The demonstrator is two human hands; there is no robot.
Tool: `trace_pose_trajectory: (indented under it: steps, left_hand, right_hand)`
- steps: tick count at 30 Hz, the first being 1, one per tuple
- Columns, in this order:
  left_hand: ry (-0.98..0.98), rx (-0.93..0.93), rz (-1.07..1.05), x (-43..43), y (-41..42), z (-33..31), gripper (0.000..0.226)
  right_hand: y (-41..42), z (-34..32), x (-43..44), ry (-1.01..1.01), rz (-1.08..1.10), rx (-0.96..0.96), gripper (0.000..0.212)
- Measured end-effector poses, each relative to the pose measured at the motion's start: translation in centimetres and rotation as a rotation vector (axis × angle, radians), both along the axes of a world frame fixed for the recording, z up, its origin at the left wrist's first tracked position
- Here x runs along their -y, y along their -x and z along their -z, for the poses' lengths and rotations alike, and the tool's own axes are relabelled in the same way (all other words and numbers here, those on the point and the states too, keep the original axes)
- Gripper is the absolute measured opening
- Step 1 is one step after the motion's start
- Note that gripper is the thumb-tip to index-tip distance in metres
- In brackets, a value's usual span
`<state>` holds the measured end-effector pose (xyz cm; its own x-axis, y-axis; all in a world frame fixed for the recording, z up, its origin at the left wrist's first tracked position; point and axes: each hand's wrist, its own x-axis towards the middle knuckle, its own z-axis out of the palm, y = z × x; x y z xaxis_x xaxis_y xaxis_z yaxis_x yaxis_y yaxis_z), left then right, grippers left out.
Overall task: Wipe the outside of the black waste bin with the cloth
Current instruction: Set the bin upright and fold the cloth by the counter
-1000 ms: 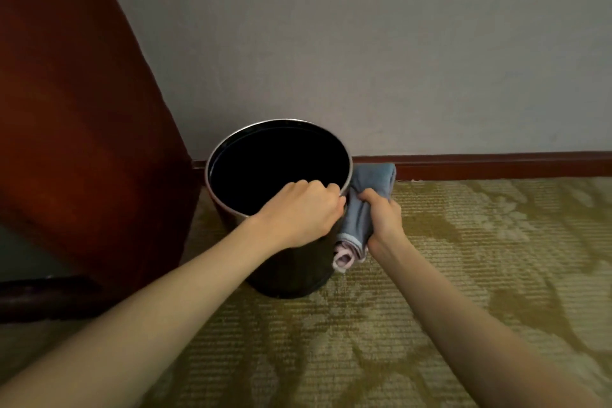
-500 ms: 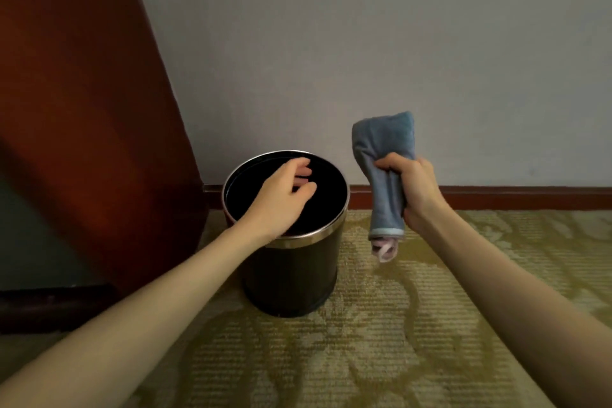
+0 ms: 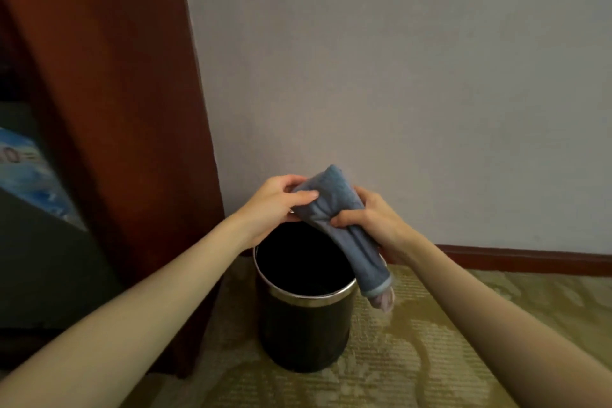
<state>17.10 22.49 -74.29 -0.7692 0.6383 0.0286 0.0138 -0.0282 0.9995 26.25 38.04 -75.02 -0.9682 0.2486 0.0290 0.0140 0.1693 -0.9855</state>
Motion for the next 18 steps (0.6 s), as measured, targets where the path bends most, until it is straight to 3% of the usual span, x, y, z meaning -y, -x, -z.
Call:
trace_pose_trajectory:
  steps: [5, 11, 16, 18]
  left_hand:
    - [0.029, -0.085, -0.162, 0.2, 1.7, -5.5, 0.014]
    - [0.063, -0.243, -0.369, -1.2, 4.0, -15.2, 0.012]
    - [0.069, -0.38, -0.433, -1.6, 4.9, -24.2, 0.013]
    - [0.065, -0.395, -0.458, -1.8, 4.7, -27.6, 0.013]
  right_hand:
    - [3.2, -4.9, 0.0, -0.085, -0.103, 0.077, 0.028]
    - [6.3, -13.7, -0.6, -0.135, -0.205, 0.163, 0.035]
    - [7.0, -22.1, -1.8, -0.184, -0.263, 0.172, 0.075]
    - [6.9, -25.6, -2.4, -0.227, -0.223, 0.18, 0.081]
